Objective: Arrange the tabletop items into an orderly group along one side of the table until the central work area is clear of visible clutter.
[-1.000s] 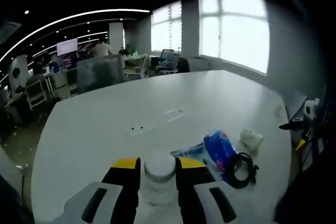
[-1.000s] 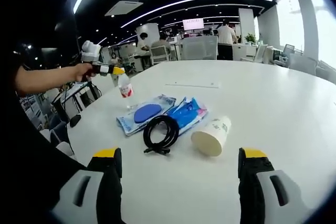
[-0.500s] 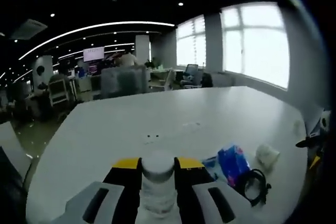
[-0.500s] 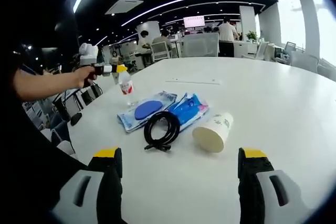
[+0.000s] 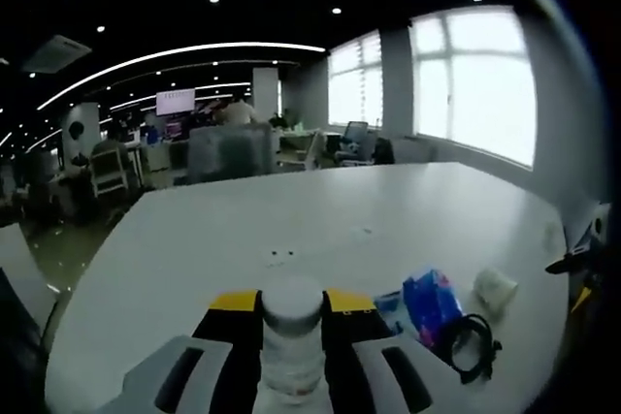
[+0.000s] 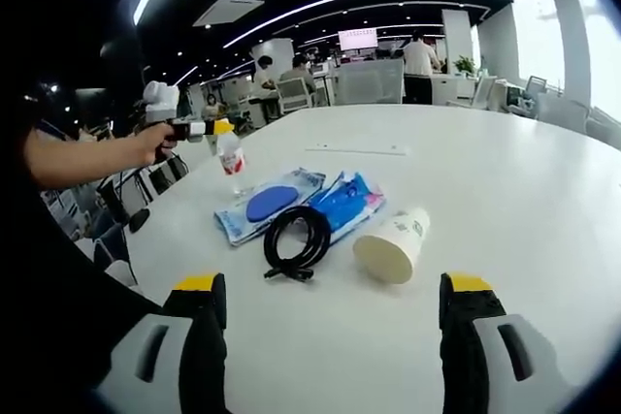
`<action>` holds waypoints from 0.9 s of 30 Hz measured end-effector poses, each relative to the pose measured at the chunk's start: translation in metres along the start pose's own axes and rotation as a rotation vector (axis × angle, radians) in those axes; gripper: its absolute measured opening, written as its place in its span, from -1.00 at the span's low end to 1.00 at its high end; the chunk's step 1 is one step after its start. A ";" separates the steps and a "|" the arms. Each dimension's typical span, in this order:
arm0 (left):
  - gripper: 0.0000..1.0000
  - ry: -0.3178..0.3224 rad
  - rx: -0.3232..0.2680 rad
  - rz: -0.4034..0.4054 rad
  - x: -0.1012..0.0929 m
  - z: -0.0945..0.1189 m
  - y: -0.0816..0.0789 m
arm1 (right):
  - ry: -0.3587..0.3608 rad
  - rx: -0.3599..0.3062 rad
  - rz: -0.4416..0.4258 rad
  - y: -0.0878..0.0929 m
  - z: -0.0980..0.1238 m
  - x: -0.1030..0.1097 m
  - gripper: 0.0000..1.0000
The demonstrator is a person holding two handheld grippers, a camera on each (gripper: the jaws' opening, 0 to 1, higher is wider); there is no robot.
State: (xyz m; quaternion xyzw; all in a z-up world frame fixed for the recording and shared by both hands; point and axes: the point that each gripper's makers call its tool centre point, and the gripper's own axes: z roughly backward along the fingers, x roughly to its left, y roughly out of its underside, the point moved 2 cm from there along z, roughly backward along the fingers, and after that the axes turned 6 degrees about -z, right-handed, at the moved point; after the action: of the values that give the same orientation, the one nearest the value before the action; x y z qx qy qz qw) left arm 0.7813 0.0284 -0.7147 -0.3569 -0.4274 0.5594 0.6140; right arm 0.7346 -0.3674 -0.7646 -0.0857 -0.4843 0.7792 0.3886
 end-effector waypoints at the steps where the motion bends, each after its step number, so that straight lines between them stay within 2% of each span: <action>1: -0.60 0.010 0.006 -0.009 0.001 -0.001 0.000 | 0.002 -0.002 -0.002 -0.001 0.000 -0.001 0.74; 7: -0.60 0.066 0.029 -0.024 0.004 -0.004 -0.001 | 0.010 -0.008 -0.004 -0.003 0.000 -0.003 0.74; 10: -0.61 0.109 0.040 -0.079 0.003 -0.007 -0.005 | 0.020 -0.018 -0.014 -0.004 0.000 -0.005 0.74; 13: -0.60 0.155 0.022 -0.085 0.009 -0.012 -0.011 | 0.028 -0.018 -0.018 -0.004 0.000 -0.007 0.74; 14: -0.60 0.197 0.008 -0.091 0.003 -0.010 -0.017 | 0.031 -0.019 -0.023 -0.004 0.000 -0.008 0.74; 15: -0.60 0.205 0.001 -0.091 0.004 -0.010 -0.020 | 0.034 -0.019 -0.024 -0.004 0.000 -0.008 0.74; 19: -0.60 0.298 -0.020 -0.074 0.016 -0.021 -0.027 | 0.045 -0.022 -0.032 -0.004 -0.001 -0.011 0.74; 24: -0.60 0.390 -0.013 -0.168 0.000 -0.024 -0.039 | 0.055 -0.026 -0.036 -0.004 -0.001 -0.011 0.74; 27: -0.60 0.424 -0.013 -0.163 -0.003 -0.027 -0.040 | 0.065 -0.028 -0.042 -0.004 -0.002 -0.012 0.74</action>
State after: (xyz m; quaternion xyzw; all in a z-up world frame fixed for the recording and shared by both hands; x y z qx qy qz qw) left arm 0.8221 0.0221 -0.6885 -0.4347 -0.3201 0.4176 0.7308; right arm 0.7460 -0.3736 -0.7649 -0.1060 -0.4838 0.7608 0.4194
